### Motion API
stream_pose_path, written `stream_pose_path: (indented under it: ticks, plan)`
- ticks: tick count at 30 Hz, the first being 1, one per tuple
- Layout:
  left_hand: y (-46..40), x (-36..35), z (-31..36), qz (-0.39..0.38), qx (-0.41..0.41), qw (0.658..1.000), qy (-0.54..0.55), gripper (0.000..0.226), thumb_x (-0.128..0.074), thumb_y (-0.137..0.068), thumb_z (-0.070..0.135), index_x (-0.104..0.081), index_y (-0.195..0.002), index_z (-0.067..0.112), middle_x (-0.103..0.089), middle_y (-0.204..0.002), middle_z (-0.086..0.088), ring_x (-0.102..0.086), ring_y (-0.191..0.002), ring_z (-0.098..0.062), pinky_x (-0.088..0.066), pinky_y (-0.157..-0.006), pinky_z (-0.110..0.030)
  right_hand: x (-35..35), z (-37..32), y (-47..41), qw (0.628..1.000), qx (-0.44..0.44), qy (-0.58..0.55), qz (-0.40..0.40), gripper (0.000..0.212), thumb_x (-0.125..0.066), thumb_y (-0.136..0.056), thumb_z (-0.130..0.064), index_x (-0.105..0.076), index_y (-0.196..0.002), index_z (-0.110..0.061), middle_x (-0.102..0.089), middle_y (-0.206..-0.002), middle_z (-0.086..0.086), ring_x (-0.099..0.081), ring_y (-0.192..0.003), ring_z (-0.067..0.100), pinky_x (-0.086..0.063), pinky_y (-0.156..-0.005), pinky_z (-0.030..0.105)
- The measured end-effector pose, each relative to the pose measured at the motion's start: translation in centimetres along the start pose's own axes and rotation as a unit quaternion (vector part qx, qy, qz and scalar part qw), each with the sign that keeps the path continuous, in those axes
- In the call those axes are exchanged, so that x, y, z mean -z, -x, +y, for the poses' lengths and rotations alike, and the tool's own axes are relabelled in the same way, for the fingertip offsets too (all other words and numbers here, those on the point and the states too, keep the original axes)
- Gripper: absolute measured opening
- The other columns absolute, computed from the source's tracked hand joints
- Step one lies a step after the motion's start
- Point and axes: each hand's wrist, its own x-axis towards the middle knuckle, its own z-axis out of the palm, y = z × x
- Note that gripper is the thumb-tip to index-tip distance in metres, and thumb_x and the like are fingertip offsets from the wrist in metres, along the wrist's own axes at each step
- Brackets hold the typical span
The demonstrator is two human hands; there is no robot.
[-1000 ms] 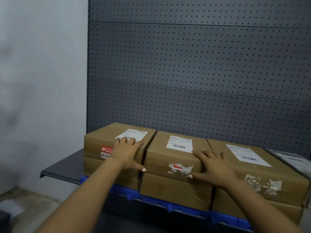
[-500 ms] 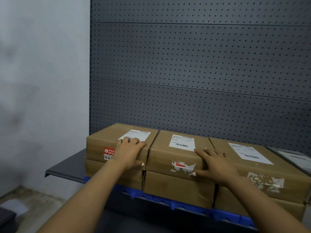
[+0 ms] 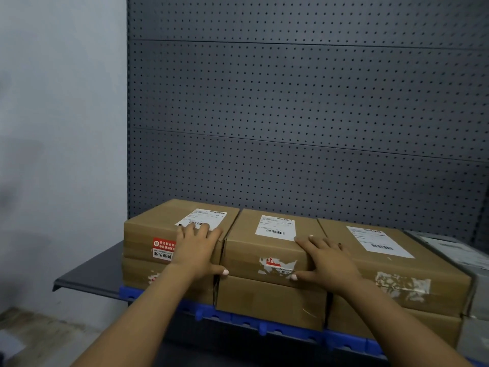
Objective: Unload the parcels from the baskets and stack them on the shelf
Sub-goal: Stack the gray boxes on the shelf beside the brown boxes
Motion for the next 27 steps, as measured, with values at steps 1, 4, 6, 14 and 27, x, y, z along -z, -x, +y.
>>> stream_pose_path:
  ticks: [1, 4, 6, 14, 27]
  plan:
    - [-0.1, -0.2, 0.1, 0.0, 0.002, 1.0, -0.002, 0.103, -0.057, -0.064, 0.081, -0.017, -0.146, 0.033, -0.029, -0.15, -0.003, -0.022, -0.139, -0.034, -0.014, -0.115, -0.055, 0.0, 0.1, -0.1, 1.0, 0.0, 0.001, -0.001, 0.094, -0.051, -0.075, -0.078, -0.007, -0.15, -0.042, -0.016, -0.159, -0.001, -0.016, -0.145, 0.026, -0.015, -0.115, 0.05]
    - [-0.2, -0.6, 0.1, 0.017, 0.005, 1.0, -0.017, 0.102, -0.055, -0.066, 0.082, -0.016, -0.146, 0.032, -0.03, -0.149, -0.003, -0.023, -0.138, -0.035, -0.017, -0.113, -0.055, 0.0, 0.1, -0.3, 1.0, 0.003, 0.003, 0.004, 0.094, -0.05, -0.074, -0.079, -0.008, -0.15, -0.041, -0.017, -0.159, -0.001, -0.019, -0.144, 0.026, -0.016, -0.115, 0.05]
    - [-0.3, -0.9, 0.1, 0.022, 0.003, 1.0, -0.021, 0.101, -0.054, -0.066, 0.082, -0.017, -0.146, 0.032, -0.03, -0.149, -0.004, -0.024, -0.137, -0.035, -0.017, -0.113, -0.056, -0.2, 0.2, -0.3, 1.0, 0.003, 0.002, 0.005, 0.095, -0.05, -0.074, -0.079, -0.009, -0.15, -0.041, -0.017, -0.159, -0.001, -0.02, -0.144, 0.026, -0.017, -0.115, 0.05]
    - [-0.9, -1.4, 0.2, 0.026, 0.001, 1.0, -0.015, 0.101, -0.056, -0.065, 0.081, -0.018, -0.146, 0.032, -0.031, -0.149, -0.004, -0.025, -0.137, -0.035, -0.018, -0.113, -0.055, -0.3, 0.3, -0.7, 1.0, 0.003, 0.011, 0.012, 0.092, -0.051, -0.075, -0.077, -0.012, -0.149, -0.039, -0.02, -0.158, 0.0, -0.023, -0.142, 0.027, -0.017, -0.113, 0.05]
    - [-1.8, 0.0, 0.4, 0.009, 0.006, 1.0, 0.024, 0.107, -0.048, -0.062, 0.088, -0.019, -0.147, 0.029, -0.031, -0.151, -0.004, -0.024, -0.14, -0.033, -0.012, -0.115, -0.057, 0.2, 1.5, -0.4, 0.998, 0.029, -0.038, 0.046, 0.098, -0.054, -0.077, -0.074, -0.003, -0.151, -0.036, -0.005, -0.161, -0.001, -0.009, -0.147, 0.022, -0.007, -0.117, 0.051]
